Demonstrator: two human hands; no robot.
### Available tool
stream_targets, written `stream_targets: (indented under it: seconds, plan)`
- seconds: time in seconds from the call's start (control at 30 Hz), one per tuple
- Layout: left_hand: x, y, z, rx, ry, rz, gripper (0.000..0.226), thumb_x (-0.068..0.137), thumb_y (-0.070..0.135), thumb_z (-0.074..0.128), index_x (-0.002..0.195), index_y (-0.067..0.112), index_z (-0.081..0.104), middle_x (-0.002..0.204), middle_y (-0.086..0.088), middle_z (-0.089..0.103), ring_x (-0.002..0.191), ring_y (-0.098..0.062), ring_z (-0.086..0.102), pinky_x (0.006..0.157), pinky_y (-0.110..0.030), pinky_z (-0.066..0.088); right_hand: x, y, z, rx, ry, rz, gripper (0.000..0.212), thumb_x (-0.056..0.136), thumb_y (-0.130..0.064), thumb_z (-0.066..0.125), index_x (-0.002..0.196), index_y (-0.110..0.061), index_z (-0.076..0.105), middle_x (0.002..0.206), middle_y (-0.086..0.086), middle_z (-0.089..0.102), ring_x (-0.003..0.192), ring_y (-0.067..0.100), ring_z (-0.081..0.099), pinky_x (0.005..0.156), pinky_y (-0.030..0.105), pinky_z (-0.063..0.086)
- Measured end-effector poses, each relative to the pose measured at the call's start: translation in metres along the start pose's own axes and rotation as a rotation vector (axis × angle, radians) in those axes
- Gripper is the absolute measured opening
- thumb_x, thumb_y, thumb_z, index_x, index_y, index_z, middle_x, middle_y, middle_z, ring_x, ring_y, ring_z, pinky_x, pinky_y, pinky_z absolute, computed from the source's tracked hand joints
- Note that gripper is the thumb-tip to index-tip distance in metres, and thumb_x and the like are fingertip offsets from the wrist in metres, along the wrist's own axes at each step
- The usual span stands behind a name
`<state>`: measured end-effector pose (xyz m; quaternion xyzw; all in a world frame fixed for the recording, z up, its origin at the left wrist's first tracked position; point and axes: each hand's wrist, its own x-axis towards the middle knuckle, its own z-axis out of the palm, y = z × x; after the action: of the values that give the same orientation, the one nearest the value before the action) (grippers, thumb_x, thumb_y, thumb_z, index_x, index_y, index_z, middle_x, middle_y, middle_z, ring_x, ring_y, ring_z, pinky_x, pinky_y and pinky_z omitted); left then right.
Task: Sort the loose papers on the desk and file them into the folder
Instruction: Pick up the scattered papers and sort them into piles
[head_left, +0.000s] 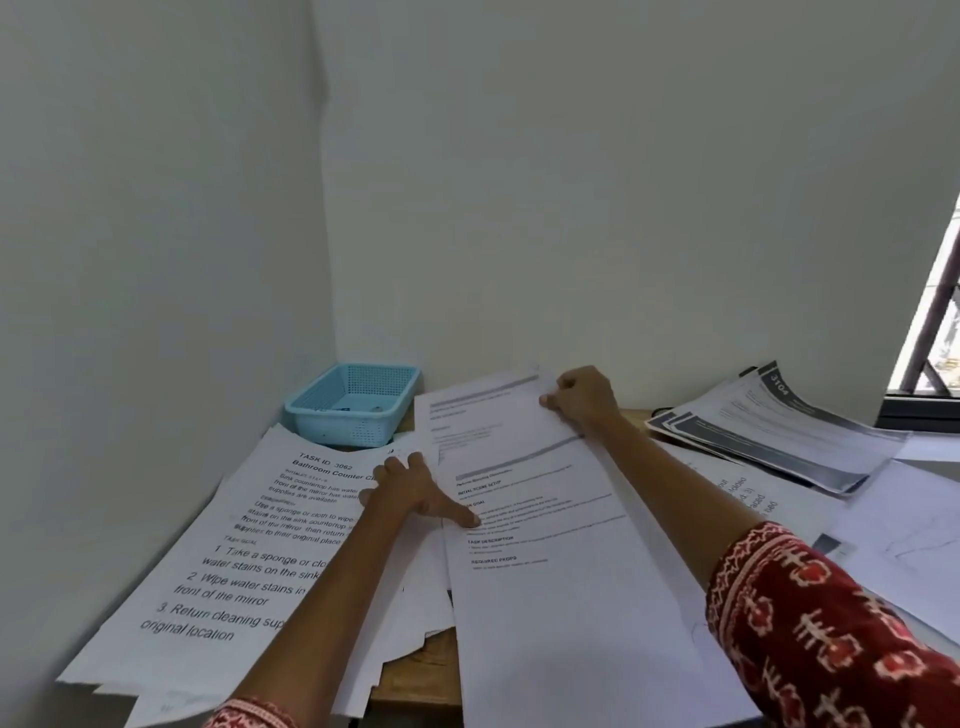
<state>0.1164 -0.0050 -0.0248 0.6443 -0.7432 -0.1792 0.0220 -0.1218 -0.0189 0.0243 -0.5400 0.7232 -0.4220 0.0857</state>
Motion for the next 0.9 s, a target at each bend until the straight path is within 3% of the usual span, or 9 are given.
stream_targets:
  seconds: [0.13, 0.2, 0.27, 0.4, 0.5, 0.6, 0.73, 0.8, 0.9]
  plan:
    - [-0.008, 0.003, 0.002, -0.042, 0.030, 0.005, 0.122, 0.061, 0.062, 0.076, 0.148, 0.016, 0.003, 0.152, -0.016, 0.013, 0.141, -0.033, 0.012, 0.110, -0.051, 0.021, 0.008, -0.020, -0.030, 0.078, 0.294, -0.032, 0.050, 0.078, -0.014, 0.072, 0.051, -0.018, 0.030, 0.052, -0.002, 0.033, 0.049, 0.014, 0.033, 0.049, 0.026, 0.023]
    - [-0.012, 0.004, 0.003, -0.063, 0.042, 0.036, 0.119, 0.064, 0.058, 0.076, 0.148, 0.017, 0.002, 0.152, -0.016, 0.013, 0.142, -0.033, 0.012, 0.111, -0.052, 0.019, 0.012, -0.024, -0.044, 0.135, 0.331, -0.037, 0.047, 0.080, -0.015, 0.070, 0.053, -0.019, 0.032, 0.053, -0.001, 0.039, 0.049, 0.018, 0.045, 0.050, 0.027, 0.032]
    - [-0.012, 0.005, 0.005, -0.144, 0.054, 0.088, 0.114, 0.067, 0.050, 0.077, 0.148, 0.018, 0.004, 0.152, -0.015, 0.018, 0.141, -0.033, 0.015, 0.111, -0.051, 0.019, 0.008, -0.025, -0.052, 0.210, 0.258, -0.032, 0.042, 0.082, -0.014, 0.070, 0.057, -0.018, 0.037, 0.057, 0.002, 0.048, 0.052, 0.024, 0.059, 0.056, 0.034, 0.046]
    - [-0.007, 0.011, 0.009, -0.522, 0.077, 0.166, 0.104, 0.071, 0.021, 0.080, 0.147, 0.014, 0.010, 0.144, -0.013, 0.039, 0.131, -0.030, 0.039, 0.106, -0.041, 0.037, -0.001, -0.013, -0.052, 0.294, 0.057, -0.024, 0.014, 0.084, -0.012, 0.070, 0.084, -0.001, 0.061, 0.077, 0.013, 0.061, 0.051, 0.022, 0.061, 0.061, 0.039, 0.056]
    - [-0.009, 0.015, 0.012, -0.617, 0.167, 0.134, 0.092, 0.074, 0.017, 0.078, 0.144, 0.008, 0.018, 0.136, -0.014, 0.047, 0.122, -0.029, 0.049, 0.099, -0.038, 0.044, -0.003, -0.002, -0.050, 0.361, 0.044, 0.015, 0.023, 0.086, -0.012, 0.069, 0.093, 0.008, 0.058, 0.082, 0.014, 0.059, 0.049, 0.020, 0.061, 0.051, 0.029, 0.054]
    - [-0.012, 0.019, 0.022, -0.630, 0.242, 0.113, 0.086, 0.075, 0.022, 0.078, 0.141, 0.009, 0.025, 0.136, -0.012, 0.049, 0.123, -0.028, 0.049, 0.097, -0.034, 0.041, -0.002, 0.013, -0.043, 0.354, 0.015, 0.048, 0.029, 0.087, -0.013, 0.068, 0.094, 0.012, 0.054, 0.081, 0.014, 0.051, 0.048, 0.018, 0.060, 0.059, 0.036, 0.056]
    - [-0.010, 0.026, 0.032, -0.465, 0.294, 0.093, 0.090, 0.072, 0.037, 0.079, 0.140, 0.012, 0.026, 0.139, -0.008, 0.046, 0.127, -0.027, 0.044, 0.097, -0.036, 0.040, -0.007, 0.028, -0.033, 0.173, -0.066, 0.009, 0.022, 0.090, -0.013, 0.063, 0.105, 0.003, 0.060, 0.098, 0.018, 0.061, 0.086, 0.030, 0.061, 0.076, 0.040, 0.051]
    - [-0.005, 0.030, 0.028, -0.420, 0.253, 0.082, 0.092, 0.070, 0.039, 0.079, 0.139, 0.012, 0.026, 0.139, -0.009, 0.044, 0.128, -0.028, 0.041, 0.097, -0.036, 0.040, -0.009, 0.038, -0.030, -0.009, -0.105, -0.003, 0.043, 0.091, -0.025, 0.062, 0.125, -0.001, 0.050, 0.121, 0.017, 0.059, 0.110, 0.031, 0.057, 0.089, 0.035, 0.043]
    - [0.004, 0.035, 0.019, -0.434, 0.187, 0.051, 0.088, 0.073, 0.040, 0.077, 0.139, 0.008, 0.028, 0.141, -0.012, 0.041, 0.130, -0.029, 0.039, 0.101, -0.037, 0.038, -0.012, 0.054, -0.030, -0.100, -0.141, 0.067, 0.071, 0.088, -0.047, 0.060, 0.140, -0.009, 0.032, 0.133, 0.017, 0.053, 0.124, 0.032, 0.049, 0.103, 0.039, 0.036]
